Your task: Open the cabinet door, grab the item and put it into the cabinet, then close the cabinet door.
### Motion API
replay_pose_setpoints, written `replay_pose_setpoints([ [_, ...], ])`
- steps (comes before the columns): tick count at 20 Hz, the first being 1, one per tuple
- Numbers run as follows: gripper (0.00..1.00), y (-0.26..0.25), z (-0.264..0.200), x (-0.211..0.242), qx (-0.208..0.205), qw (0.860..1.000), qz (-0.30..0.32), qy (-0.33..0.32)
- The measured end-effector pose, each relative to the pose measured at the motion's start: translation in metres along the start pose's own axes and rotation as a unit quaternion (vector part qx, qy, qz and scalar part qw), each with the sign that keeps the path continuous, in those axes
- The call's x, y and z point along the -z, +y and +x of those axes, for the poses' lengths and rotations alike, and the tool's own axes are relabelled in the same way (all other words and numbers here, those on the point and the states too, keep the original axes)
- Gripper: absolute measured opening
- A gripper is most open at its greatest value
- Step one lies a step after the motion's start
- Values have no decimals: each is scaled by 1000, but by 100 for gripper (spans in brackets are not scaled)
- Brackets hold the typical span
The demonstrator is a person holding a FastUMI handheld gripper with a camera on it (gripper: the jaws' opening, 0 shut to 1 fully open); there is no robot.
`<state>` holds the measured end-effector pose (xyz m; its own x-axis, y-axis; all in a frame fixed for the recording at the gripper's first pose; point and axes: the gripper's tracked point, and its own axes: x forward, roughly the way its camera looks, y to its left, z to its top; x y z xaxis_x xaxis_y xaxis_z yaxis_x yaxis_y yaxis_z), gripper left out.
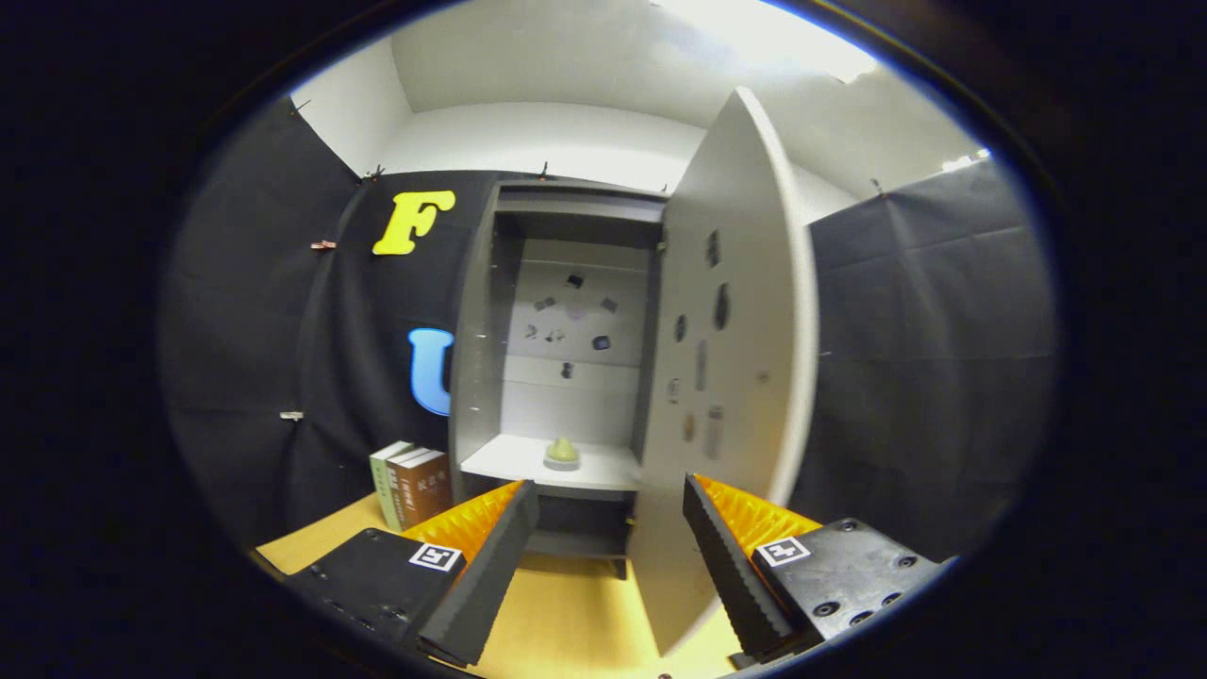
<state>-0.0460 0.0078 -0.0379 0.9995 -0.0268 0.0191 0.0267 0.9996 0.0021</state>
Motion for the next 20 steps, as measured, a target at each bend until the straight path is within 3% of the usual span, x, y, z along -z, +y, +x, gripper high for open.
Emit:
replay_pose_setpoints([
  [6, 97, -114, -24, 3, 83, 996, 29, 5],
  [9, 98, -147, -9, 22, 83, 996, 36, 18],
  [16, 99, -140, 36, 56, -46, 995, 71, 48],
  [20, 98, -134, 43, 69, -82, 992, 51, 78],
])
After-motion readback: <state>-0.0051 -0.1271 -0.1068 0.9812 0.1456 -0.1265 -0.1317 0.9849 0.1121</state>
